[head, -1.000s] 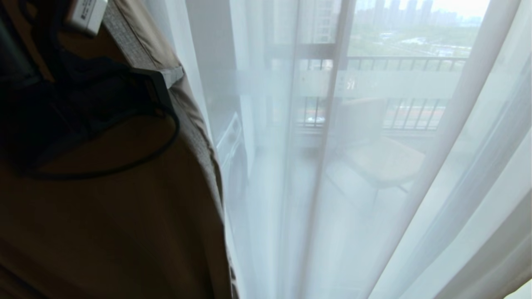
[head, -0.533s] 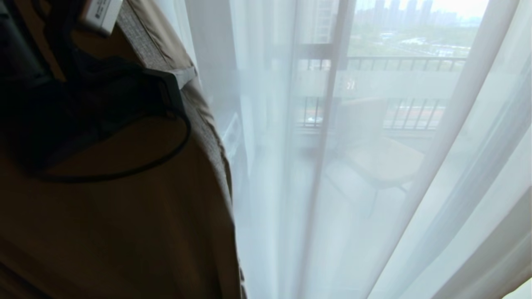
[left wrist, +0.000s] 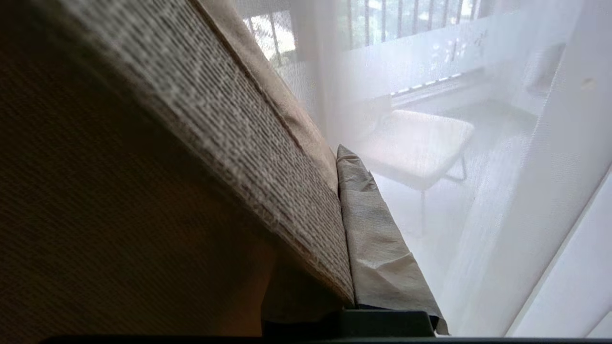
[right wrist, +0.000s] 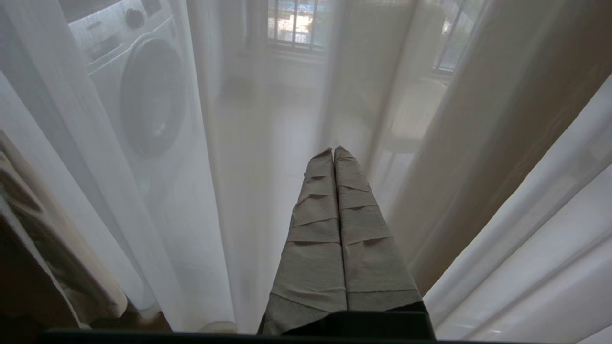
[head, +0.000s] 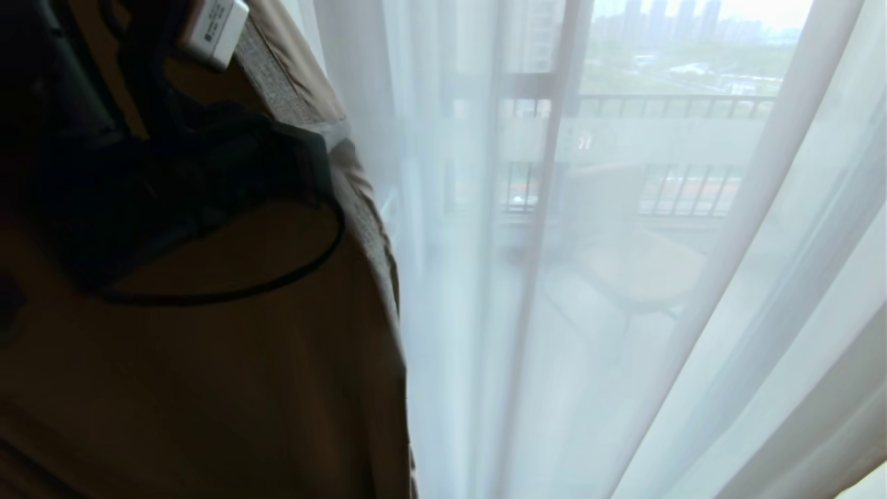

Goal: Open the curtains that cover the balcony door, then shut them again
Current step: Close the outer curtains on both sides

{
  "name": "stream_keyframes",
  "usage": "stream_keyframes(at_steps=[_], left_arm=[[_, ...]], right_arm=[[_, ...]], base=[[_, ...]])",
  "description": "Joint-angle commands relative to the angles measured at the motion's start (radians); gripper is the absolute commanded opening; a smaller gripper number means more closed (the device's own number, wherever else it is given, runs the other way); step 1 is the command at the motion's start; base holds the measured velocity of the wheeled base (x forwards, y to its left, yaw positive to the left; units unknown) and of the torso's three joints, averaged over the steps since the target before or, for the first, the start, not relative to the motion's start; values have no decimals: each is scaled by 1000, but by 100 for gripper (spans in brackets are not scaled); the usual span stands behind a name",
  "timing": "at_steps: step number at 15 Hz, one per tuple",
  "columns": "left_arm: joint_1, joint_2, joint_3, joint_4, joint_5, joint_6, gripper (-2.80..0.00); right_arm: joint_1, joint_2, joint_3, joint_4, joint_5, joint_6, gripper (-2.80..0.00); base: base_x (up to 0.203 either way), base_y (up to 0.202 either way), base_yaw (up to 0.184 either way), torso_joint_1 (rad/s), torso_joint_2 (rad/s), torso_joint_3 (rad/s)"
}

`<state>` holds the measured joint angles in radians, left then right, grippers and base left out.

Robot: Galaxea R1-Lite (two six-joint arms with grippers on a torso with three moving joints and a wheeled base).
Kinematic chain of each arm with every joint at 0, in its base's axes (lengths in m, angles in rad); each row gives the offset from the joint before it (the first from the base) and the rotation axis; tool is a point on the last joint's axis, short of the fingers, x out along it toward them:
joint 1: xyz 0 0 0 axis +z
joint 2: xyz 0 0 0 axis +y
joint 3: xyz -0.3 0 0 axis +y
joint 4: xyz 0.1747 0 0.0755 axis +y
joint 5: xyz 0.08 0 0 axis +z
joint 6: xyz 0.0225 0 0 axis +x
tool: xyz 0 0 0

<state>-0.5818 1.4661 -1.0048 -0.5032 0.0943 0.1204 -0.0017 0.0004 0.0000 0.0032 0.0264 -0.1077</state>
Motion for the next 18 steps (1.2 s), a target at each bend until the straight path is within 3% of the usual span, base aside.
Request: stream_keyframes(at_steps=[1, 18], left_arm=[[-11, 27, -13, -4, 1, 13, -280], [-134, 100, -107, -3, 9, 102, -280]], right_arm=[[0, 0, 0, 0, 1, -1, -280], [0, 0, 0, 0, 1, -1, -280]], base=[[0, 0, 0, 0, 0, 0], [0, 0, 0, 0, 0, 0]])
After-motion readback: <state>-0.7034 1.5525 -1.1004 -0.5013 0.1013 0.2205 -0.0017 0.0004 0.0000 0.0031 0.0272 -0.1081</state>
